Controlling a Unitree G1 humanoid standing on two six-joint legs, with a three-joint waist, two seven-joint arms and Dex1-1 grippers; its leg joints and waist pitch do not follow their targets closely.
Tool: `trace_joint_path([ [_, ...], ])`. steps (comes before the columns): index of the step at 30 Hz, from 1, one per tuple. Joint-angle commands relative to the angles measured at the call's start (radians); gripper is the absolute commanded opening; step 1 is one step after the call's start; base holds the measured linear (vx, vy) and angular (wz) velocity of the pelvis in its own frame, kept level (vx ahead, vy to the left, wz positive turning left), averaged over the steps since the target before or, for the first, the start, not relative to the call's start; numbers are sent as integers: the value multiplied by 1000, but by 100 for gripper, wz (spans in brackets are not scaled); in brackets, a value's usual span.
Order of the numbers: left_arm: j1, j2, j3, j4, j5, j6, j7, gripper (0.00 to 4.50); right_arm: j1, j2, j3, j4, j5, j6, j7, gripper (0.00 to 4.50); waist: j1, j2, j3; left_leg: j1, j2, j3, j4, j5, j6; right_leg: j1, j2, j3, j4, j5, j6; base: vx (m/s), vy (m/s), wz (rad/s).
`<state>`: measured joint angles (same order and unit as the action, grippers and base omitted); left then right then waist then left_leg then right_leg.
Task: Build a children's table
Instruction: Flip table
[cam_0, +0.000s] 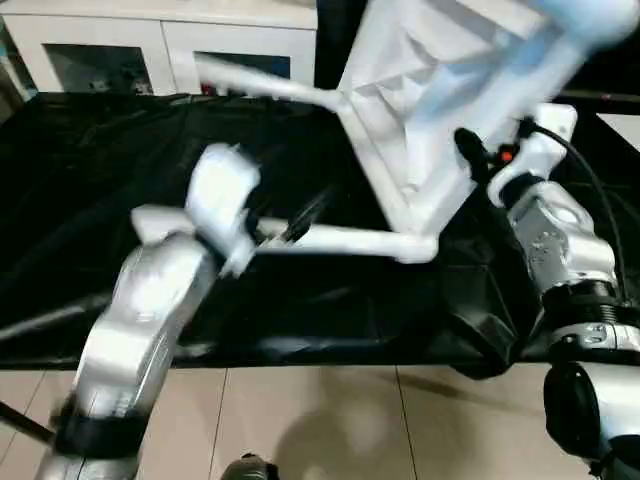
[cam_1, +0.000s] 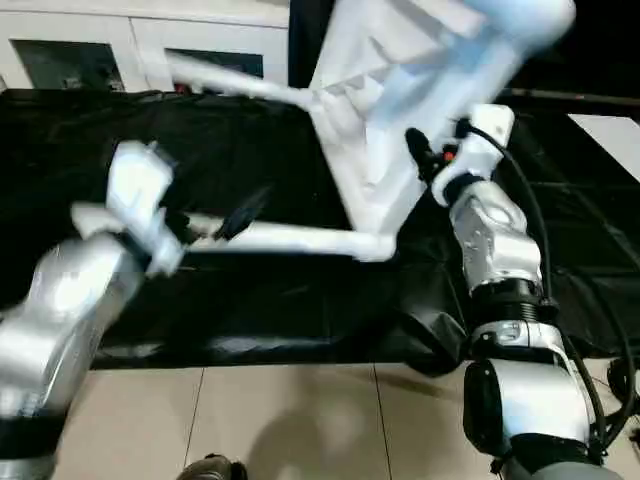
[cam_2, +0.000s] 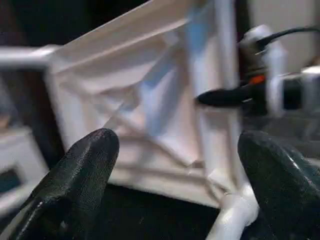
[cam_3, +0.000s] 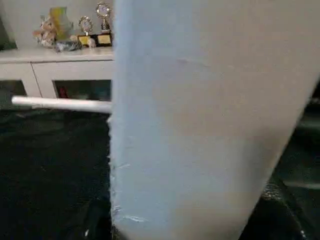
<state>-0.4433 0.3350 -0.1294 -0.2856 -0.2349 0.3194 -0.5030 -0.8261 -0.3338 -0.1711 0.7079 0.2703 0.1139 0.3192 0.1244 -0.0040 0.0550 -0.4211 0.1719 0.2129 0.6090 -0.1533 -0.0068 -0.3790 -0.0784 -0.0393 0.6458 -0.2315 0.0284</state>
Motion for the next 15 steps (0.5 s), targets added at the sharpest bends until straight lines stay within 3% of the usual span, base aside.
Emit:
trace_joint_path([
  [1, -41, 16, -41, -3, 39, -16, -36, 436, 6, -29, 1, -10, -38, 0, -44, 182, -13, 10, -71, 50, 56, -40, -80, -283, -116, 11, -61, 36, -80, -86, -162, 0, 0, 0],
  [2, -81, 18, -51, 4, 58, -33, -43, 436, 9, -32, 10, -19, -52, -4, -50, 179, -12, 11, -72, 51, 56, -39, -79, -273, -112, 12, -60, 36, -78, -73, -165, 0, 0, 0],
  [3, -107, 19, -57, 11, 70, -45, -45, 436, 12, -34, 17, -26, -63, -6, -54, 176, -14, 20, -74, 50, 54, -38, -75, -259, -110, 13, -59, 35, -77, -49, -170, 0, 0, 0],
  [4, -121, 19, -59, 15, 78, -51, -44, 436, 13, -34, 21, -28, -67, -6, -53, 174, -12, 17, -74, 49, 54, -37, -74, -249, -107, 14, -59, 35, -76, -35, -175, 0, 0, 0],
  [6, -202, 30, -70, 40, 115, -82, -48, 436, 19, -32, 32, -39, -79, -7, -52, 170, -11, 25, -73, 50, 54, -39, -73, -250, -99, 15, -60, 34, -74, -29, -188, 0, 0, 0],
  [9, -311, 75, -97, 97, 223, -179, -53, 450, 23, -31, 50, -53, -107, -13, -61, 168, -13, 25, -74, 50, 55, -39, -72, -257, -94, 18, -62, 35, -76, -53, -191, 0, 0, 0],
  [15, -351, 91, -99, 116, 263, -267, -62, 450, 17, -28, 58, -55, -132, -13, -85, 168, -15, 31, -76, 47, 57, -38, -70, -228, -88, 19, -62, 33, -70, -10, -213, 0, 0, 0],
])
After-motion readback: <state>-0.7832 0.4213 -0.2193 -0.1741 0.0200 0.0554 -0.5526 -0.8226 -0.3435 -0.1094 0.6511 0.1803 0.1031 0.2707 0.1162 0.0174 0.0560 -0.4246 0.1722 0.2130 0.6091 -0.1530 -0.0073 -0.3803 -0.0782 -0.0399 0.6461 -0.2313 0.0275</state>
